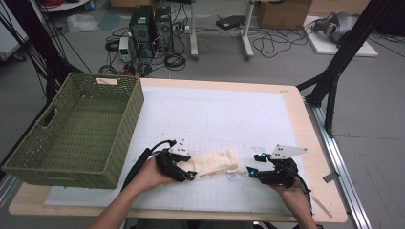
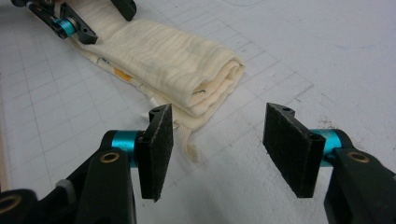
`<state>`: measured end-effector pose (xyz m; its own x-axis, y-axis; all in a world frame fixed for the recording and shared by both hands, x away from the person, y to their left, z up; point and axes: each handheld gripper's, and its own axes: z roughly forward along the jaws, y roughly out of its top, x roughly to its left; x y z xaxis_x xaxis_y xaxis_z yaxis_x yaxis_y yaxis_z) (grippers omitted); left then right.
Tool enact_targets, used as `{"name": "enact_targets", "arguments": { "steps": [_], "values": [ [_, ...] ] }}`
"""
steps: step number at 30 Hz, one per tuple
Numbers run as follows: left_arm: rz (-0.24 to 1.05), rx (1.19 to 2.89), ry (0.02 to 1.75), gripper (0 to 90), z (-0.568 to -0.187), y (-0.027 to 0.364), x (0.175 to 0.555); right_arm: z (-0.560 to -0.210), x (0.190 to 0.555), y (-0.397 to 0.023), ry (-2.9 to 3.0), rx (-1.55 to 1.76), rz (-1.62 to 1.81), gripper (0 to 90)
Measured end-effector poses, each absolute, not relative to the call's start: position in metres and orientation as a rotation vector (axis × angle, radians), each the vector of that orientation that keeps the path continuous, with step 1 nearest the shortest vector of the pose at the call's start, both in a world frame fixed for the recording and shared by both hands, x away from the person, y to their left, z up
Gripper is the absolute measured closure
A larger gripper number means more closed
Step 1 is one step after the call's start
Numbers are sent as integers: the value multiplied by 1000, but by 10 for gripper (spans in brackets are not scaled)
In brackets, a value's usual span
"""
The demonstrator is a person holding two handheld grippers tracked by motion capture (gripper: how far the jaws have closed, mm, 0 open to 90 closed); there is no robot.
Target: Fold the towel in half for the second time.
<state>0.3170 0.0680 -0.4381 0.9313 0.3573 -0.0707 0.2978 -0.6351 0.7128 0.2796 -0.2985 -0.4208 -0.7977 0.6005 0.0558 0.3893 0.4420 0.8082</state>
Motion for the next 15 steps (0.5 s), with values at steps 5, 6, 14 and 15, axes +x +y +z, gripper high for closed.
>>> {"name": "enact_targets", "arguments": {
  "steps": [5, 6, 14, 15],
  "values": [
    [92, 2308, 455, 310, -439, 65, 318, -421, 280, -297, 2458, 859, 1285, 425],
    [91, 2315, 458, 298, -438, 63, 318, -421, 280, -297, 2459, 856, 1286, 425],
    [130, 2336, 441, 297, -436, 57, 316, -420, 280, -297, 2457, 860, 1291, 425],
    [133, 2334, 436, 305, -436, 56, 316, -420, 280, -297, 2459, 859, 1290, 425]
  ]
}}
